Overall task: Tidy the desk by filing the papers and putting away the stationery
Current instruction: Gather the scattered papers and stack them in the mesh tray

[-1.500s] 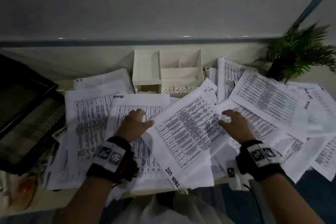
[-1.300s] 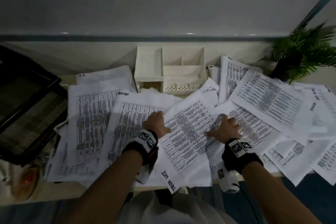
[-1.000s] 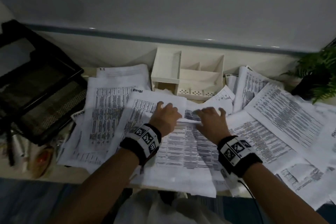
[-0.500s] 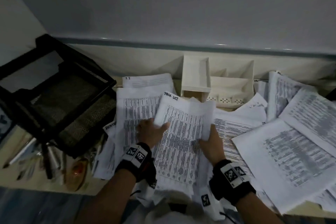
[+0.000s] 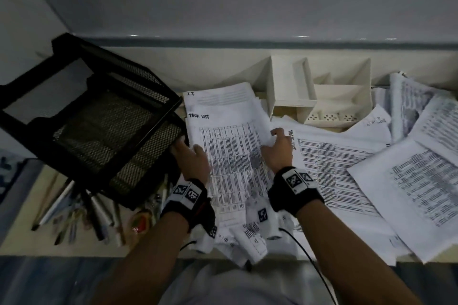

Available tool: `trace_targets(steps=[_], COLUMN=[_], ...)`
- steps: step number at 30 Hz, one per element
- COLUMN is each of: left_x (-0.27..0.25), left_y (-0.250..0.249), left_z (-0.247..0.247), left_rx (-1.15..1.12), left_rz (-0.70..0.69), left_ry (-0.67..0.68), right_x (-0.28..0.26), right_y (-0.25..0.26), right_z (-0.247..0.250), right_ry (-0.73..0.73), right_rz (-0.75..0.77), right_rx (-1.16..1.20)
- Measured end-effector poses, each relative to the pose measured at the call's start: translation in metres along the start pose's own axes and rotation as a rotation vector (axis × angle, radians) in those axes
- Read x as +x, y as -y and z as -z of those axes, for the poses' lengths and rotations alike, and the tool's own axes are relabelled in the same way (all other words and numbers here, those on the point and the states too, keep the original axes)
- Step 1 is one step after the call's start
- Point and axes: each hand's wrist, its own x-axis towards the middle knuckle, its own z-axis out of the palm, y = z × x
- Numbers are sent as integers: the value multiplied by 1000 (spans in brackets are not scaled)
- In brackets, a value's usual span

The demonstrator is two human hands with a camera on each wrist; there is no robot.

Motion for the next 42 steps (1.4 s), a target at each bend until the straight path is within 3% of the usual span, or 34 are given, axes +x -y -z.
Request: trace_targets(steps=[2,4,6,8,10,16,21,24,27,30,33,35,38,40,42], left_x=[-1,-2,1,3,8,39,45,46,35,28,27,29,34,33,34], left_y=[1,2,8,14,13,-7,-21,-9,3,8,12,17,24,26,26], left_z=[2,7,15,25,34,35,14,11,17,18,19,22,30,35,41], left_rx=[-48,-35,-12,166,288,524,398,266,364,340,328,326,274,197,139], left_rz=[46,73,57,6,-19,-200,-248,-118,81,212,379,442,348,282,282], left_ry=[40,168,448,795,958,742,659,376,205,156,190,184,218,270,262], right_x=[-1,-1,0,4,8,18,1,-5,-8,-13,-21,-31,-47,-61,-75], right_y=[0,-1,-2,-5,-14,-49,-60,-65,-70,-64,-44,-26,-3,5,7], right_z=[-4,0,16,37,59,88,48,46,53,43,24,14,-5,-19,-29], right_ry=[53,25,-69,-137,-166,64,288,102,-75,-31,89,185,294,233,56], right_rz=[-41,2,84,131,154,175,125,65,-38,-122,-154,-114,65,255,485], right_rx=[76,22,-84,-120,-169,-234,-93,-28,41,92,169,171,75,-130,-351])
